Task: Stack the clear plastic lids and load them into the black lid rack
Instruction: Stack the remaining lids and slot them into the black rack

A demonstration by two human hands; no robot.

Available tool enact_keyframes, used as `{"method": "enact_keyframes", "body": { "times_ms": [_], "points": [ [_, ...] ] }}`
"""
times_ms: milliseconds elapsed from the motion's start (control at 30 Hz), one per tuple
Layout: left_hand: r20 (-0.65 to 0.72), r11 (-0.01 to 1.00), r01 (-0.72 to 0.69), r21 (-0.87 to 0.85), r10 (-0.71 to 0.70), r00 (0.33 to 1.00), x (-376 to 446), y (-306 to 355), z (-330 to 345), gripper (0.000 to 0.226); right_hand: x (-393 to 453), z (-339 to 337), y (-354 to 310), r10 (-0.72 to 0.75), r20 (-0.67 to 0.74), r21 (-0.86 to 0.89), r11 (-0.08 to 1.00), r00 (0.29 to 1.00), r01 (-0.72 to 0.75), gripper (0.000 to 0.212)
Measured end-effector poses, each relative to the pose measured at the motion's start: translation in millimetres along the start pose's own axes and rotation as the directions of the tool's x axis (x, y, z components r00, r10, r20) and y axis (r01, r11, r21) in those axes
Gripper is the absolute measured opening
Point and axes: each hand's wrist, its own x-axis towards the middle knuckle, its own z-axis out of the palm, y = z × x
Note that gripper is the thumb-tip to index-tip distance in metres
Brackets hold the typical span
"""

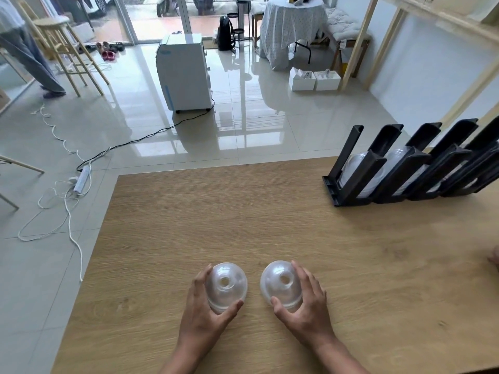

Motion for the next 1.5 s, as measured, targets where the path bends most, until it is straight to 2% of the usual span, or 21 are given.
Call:
{"method": "enact_keyframes", "body": {
  "times_ms": [300,633,833,900,967,1000,1067,1167,1233,1367,1500],
  "points": [
    [-0.060,0.999,-0.008,0.041,0.010,0.998,11.1,7.2,1.0,0.102,15.9,5.0,-8.7,0.057,0.010,0.020,0.998,0.998,-0.057,0.097],
    [-0.080,0.994,0.041,0.100,-0.033,0.996,33.1,10.1,0.9,0.104,42.7,9.7,-16.1,0.067,0.122,-0.002,0.998,0.990,-0.068,0.102],
    [-0.074,0.973,0.042,0.227,-0.026,0.997,30.1,11.8,-2.2,0.115,46.7,4.8,-16.8,0.097,0.184,-0.041,0.995,0.978,-0.091,0.100],
    [-0.142,0.954,-0.033,0.299,0.079,0.987,29.2,16.3,-5.1,0.118,48.4,-0.1,-16.6,0.106,0.207,-0.064,0.993,0.973,-0.095,0.098],
    [-0.182,0.930,-0.201,0.309,0.265,0.947,26.7,30.4,-3.7,0.113,49.7,-6.4,-15.0,0.118,0.225,-0.081,0.991,0.967,-0.102,0.098],
    [-0.155,0.912,-0.292,0.289,0.345,0.926,24.5,40.4,0.9,0.110,50.9,-9.9,-13.5,0.125,0.232,-0.087,0.990,0.965,-0.107,0.098],
    [-0.002,0.876,-0.418,0.240,0.431,0.902,18.5,60.9,16.2,0.106,53.4,-16.8,-9.6,0.139,0.247,-0.089,0.989,0.959,-0.120,0.098],
    [0.252,0.897,-0.392,0.206,0.339,0.907,17.3,77.7,46.8,0.110,55.6,-26.1,-4.9,0.163,0.262,-0.078,0.986,0.951,-0.147,0.097],
    [0.339,0.904,-0.335,0.267,0.237,0.911,24.8,77.8,61.6,0.113,55.1,-30.3,-3.3,0.178,0.268,-0.081,0.983,0.947,-0.162,0.099],
    [0.360,0.888,-0.217,0.405,0.063,0.931,38.3,71.8,78.0,0.110,51.0,-34.5,-2.3,0.208,0.271,-0.055,0.978,0.940,-0.200,0.099],
    [0.337,0.910,-0.151,0.387,0.013,0.941,37.9,62.0,87.5,0.105,48.8,-37.2,-5.2,0.226,0.271,0.008,0.972,0.936,-0.237,0.098]
  ]
}}
